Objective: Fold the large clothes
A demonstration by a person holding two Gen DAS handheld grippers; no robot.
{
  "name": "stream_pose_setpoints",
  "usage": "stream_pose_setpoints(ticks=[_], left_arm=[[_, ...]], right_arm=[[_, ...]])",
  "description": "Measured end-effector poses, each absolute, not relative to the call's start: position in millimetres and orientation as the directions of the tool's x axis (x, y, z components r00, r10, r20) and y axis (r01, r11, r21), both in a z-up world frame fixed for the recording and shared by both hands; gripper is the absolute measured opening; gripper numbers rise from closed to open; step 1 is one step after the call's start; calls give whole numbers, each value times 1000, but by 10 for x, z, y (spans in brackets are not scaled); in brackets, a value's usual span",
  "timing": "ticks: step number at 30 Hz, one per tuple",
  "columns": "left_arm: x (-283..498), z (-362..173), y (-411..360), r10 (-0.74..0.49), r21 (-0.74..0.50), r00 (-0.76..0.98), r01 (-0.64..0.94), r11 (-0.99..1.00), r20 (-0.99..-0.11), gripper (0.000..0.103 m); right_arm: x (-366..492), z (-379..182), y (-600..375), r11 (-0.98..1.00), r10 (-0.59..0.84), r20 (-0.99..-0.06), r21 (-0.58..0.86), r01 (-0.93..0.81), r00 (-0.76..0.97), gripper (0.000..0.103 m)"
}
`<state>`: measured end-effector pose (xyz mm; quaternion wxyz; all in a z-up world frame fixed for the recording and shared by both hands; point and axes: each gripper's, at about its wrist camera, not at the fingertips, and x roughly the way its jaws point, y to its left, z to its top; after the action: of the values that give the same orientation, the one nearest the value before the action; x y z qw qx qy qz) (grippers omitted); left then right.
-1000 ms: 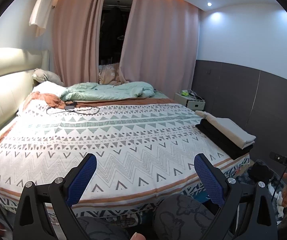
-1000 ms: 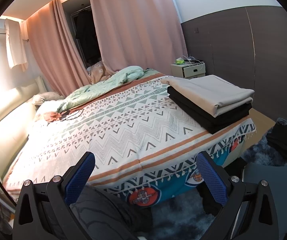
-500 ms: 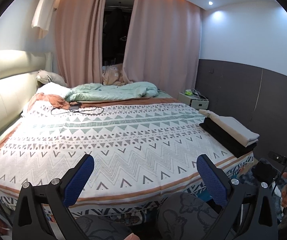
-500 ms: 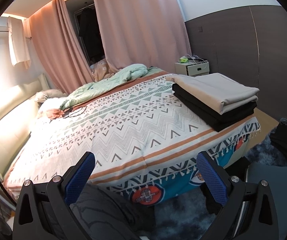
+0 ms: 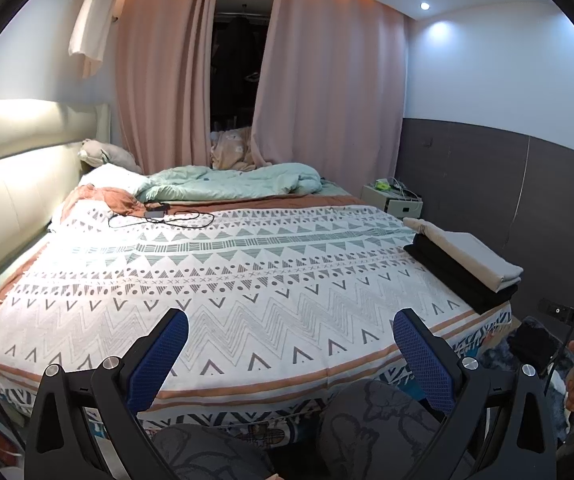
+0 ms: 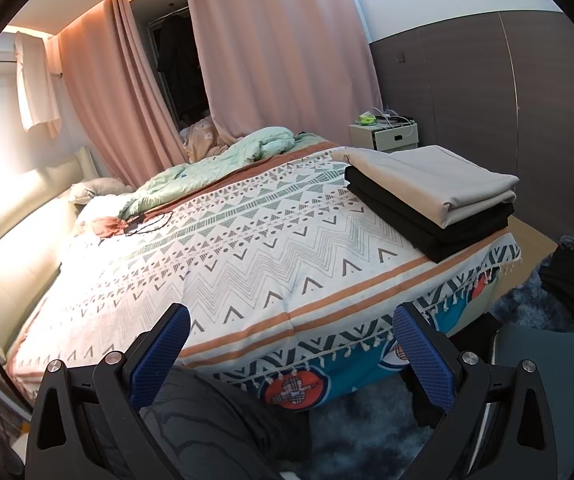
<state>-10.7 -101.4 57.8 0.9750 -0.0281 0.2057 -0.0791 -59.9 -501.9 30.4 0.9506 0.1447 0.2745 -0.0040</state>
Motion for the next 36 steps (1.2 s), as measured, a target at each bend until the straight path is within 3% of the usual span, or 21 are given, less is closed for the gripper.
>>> stream_pose_setpoints(ticks=[36], left_arm=[[-255,563,-1020,-162,-79,908,142,987,-386,103]], right_arm=[[-701,274,-5087,959,71,-515,271,84,854,102]])
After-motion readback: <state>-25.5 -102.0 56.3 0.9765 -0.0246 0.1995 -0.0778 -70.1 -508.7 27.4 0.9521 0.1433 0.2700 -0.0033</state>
